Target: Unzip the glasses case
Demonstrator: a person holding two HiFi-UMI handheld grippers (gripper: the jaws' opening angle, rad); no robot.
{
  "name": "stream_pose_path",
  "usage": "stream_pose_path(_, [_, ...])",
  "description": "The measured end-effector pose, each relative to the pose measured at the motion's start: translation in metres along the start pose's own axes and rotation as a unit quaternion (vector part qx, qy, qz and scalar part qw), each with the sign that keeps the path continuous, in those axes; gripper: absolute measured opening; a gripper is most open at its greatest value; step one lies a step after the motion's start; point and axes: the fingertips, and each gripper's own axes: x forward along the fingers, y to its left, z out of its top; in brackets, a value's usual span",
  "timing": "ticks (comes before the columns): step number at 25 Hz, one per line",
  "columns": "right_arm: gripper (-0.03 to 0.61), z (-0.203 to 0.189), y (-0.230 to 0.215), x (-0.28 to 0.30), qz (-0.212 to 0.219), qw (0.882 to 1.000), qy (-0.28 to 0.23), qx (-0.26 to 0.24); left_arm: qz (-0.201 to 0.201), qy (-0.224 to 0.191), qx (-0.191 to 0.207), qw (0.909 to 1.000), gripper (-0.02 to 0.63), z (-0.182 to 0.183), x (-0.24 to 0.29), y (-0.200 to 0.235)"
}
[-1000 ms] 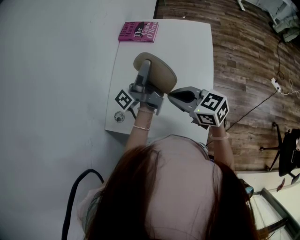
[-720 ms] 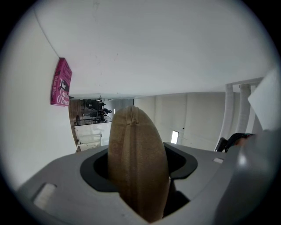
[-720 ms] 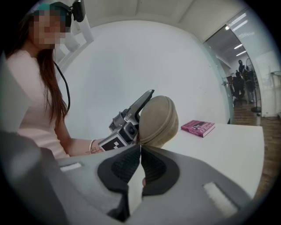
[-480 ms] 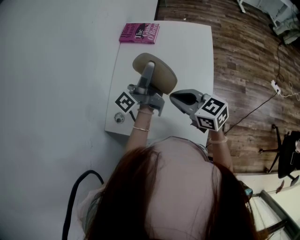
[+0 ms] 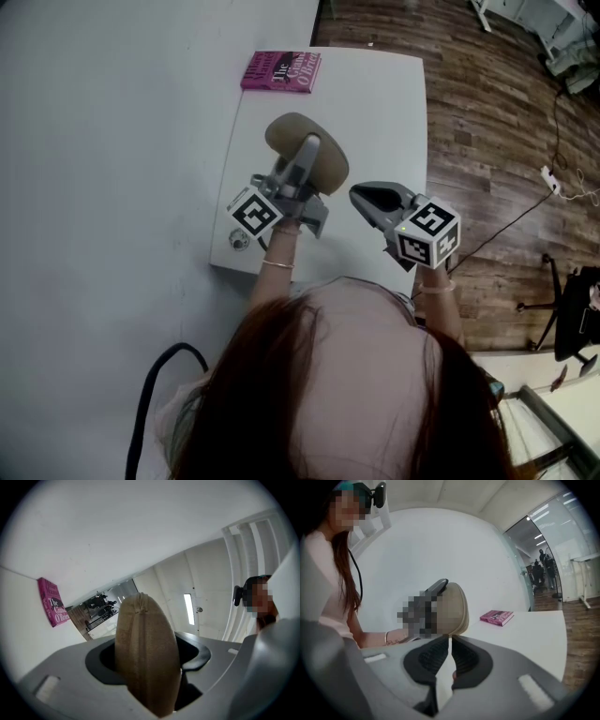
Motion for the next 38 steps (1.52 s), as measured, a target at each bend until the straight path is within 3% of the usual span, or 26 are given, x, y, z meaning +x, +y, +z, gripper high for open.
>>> stream_pose_path(5, [0.012,0.005,-0.010,-0.008,-0.048,0.999,-0.017,-0.005,0.001,0.035,0.061,0.9975,0.302,-0.008,0.002,-0.013])
stream_pose_path(11, [0.005,0.010,-0.025,-0.015,-0.096,0.995,-0.025,-0.014,0.005,0.080,0.137,0.9874,0.302,-0.020,0.004,-0.021])
stream_pose_path(23, [0.005,0.020,-0.035,-0.027,-0.146,0.988,-0.037,-0.024,0.019,0.127,0.225,0.9659,0.302,-0.034,-0.007,-0.028])
stream_pose_path(32, [0.003,0.033,-0.035,-0.025,-0.186,0.979,-0.066,-0.059,0.064,0.166,0.298,0.9380,0.302,-0.032,-0.026,-0.019])
stream_pose_path(38, [0.003,0.040,-0.030,-0.021,-0.207,0.971,-0.076,-0.092,0.080,0.179,0.320,0.9269,0.302,-0.028,-0.038,-0.014])
